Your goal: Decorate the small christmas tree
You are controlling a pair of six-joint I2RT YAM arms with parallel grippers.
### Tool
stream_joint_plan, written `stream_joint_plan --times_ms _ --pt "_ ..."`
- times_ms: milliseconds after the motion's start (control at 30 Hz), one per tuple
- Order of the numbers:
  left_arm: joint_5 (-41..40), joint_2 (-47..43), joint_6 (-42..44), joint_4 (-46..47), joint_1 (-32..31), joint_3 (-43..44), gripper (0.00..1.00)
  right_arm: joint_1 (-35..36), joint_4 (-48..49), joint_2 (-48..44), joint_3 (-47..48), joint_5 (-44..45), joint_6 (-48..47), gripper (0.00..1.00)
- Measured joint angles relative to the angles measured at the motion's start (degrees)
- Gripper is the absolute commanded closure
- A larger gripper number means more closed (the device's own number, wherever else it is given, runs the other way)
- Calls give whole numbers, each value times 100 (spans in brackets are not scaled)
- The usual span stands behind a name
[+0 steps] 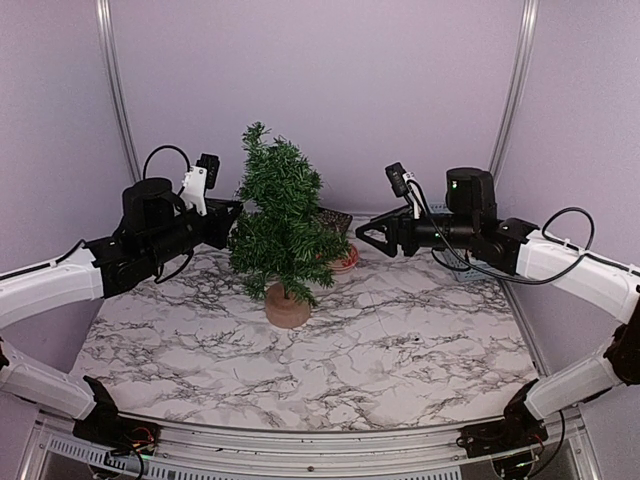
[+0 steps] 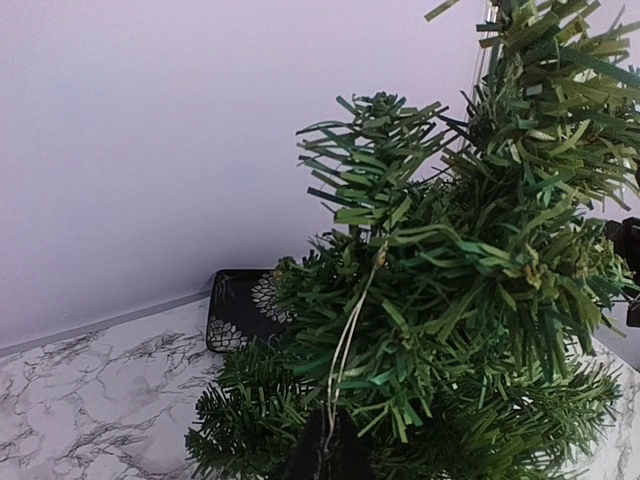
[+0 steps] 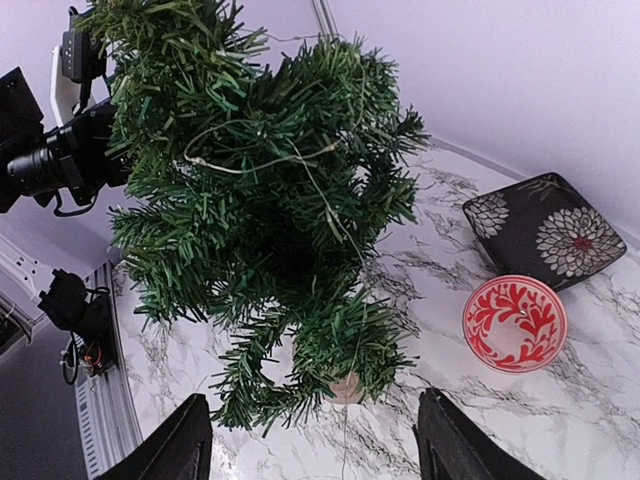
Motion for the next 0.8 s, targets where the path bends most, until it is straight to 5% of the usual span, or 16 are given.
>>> stream_joint_plan --times_ms 600,800 --pt "162 94 101 442 0 -356 100 -9 74 44 0 -94 0 32" --pt "166 -31 129 398 2 -420 73 -9 74 46 0 -92 -4 31"
